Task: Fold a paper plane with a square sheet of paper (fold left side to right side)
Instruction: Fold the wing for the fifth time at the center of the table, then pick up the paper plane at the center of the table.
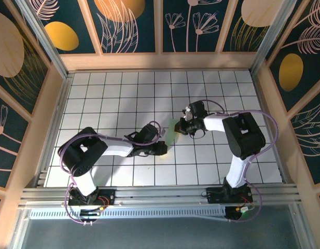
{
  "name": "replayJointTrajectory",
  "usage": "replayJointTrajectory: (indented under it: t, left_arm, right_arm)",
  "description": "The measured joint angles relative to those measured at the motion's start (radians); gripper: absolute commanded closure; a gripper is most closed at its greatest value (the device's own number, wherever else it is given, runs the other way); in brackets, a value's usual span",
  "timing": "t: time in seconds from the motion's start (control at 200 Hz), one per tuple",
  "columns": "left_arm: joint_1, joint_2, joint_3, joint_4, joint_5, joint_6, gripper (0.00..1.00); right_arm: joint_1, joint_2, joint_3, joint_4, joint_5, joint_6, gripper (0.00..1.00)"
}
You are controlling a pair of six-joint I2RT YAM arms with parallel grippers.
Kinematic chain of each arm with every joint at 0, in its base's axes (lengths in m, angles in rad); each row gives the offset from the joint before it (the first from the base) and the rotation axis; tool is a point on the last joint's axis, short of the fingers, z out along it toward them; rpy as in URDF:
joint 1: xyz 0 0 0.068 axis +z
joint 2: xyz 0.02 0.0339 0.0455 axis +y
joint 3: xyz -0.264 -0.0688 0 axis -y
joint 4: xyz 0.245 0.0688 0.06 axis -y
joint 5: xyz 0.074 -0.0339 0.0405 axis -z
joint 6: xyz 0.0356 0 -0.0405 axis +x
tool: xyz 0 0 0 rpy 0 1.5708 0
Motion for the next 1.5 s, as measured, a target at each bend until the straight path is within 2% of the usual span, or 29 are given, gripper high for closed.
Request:
replayJointTrajectory:
  t: [0.265, 0.315, 0.4, 0.465, 0.545, 0.706, 0.871, 1.031, 1.316, 1.501]
  left_arm:
    - [-0.017, -0.069, -0.072, -0.006, -0.013, -0.016, 1.0]
    - [-0.019, -0.097, -0.095, -0.016, -0.018, -0.027, 1.0]
    - [-0.021, -0.153, -0.121, -0.037, -0.043, -0.043, 1.0]
    - [-0.023, -0.207, -0.124, -0.047, -0.087, -0.055, 1.0]
    - [-0.024, -0.286, -0.124, -0.047, -0.167, -0.064, 1.0]
    - [-0.024, -0.396, -0.124, -0.047, -0.37, -0.08, 0.67]
    - [-0.024, -0.421, -0.124, -0.058, -0.557, -0.106, 0.57]
    - [-0.024, -0.43, -0.124, -0.064, -0.668, -0.108, 0.54]
    - [-0.024, -0.443, -0.124, -0.09, -0.743, -0.101, 0.53]
    - [-0.024, -0.455, -0.124, -0.093, -0.756, -0.101, 0.52]
  right_arm:
    - [0.0, 0.009, 0.032, -0.031, 0.006, -0.016, 1.0]
    - [0.0, 0.009, 0.038, -0.038, 0.012, -0.019, 0.92]
    - [-0.003, 0.005, 0.055, -0.06, 0.033, -0.025, 0.7]
    - [-0.003, -0.016, 0.072, -0.086, 0.062, -0.041, 0.56]
    - [-0.003, -0.074, 0.1, -0.137, 0.121, -0.061, 0.45]
    - [0.012, -0.181, 0.177, -0.23, 0.267, -0.093, 0.36]
    - [0.091, -0.183, 0.215, -0.319, 0.434, -0.089, 0.35]
    - [0.157, -0.118, 0.23, -0.39, 0.547, -0.063, 0.36]
    - [0.212, 0.03, 0.319, -0.432, 0.647, -0.042, 0.44]
    - [0.214, 0.052, 0.325, -0.45, 0.668, -0.035, 0.61]
